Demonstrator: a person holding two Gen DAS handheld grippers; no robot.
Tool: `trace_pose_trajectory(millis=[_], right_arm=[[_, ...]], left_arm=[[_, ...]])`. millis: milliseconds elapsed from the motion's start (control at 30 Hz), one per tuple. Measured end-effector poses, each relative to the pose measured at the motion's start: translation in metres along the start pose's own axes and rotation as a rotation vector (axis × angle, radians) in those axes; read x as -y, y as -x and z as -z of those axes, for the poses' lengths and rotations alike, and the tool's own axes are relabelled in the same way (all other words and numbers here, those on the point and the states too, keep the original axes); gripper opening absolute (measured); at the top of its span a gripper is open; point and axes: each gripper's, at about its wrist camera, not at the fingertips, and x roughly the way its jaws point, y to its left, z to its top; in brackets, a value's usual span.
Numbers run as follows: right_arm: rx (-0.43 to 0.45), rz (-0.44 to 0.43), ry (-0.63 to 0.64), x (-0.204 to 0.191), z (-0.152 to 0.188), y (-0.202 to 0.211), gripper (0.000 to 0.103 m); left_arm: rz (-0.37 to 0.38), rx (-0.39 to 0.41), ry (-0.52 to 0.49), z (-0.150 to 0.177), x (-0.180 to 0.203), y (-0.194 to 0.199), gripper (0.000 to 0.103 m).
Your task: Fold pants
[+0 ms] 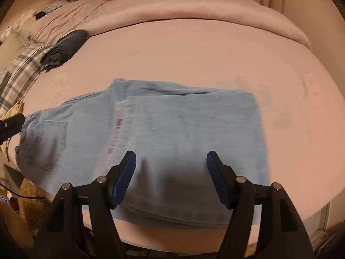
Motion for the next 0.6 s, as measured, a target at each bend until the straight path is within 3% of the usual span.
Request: trace_pose_trajectory(millis=[133, 333, 600], right_arm=[[-0.041, -0.031, 0.028, -0.016, -0.005, -0.019, 0.068], [-0.077, 0.044, 0.096, -0.030, -0.004, -0.042, 0.076], [-0.082, 0.031, 0.090, -0.025, -0.008, -0.047, 0.080]], left_arm=[[-0.100, 0.000, 0.066, -0.001, -0.032, -0.009, 0.073], [-0.089, -0.076, 0.116, 0.006, -0.061, -0.027, 0.073], [-0.099, -0.128, 0.108, 0.010, -0.061, -0.049, 0.080]])
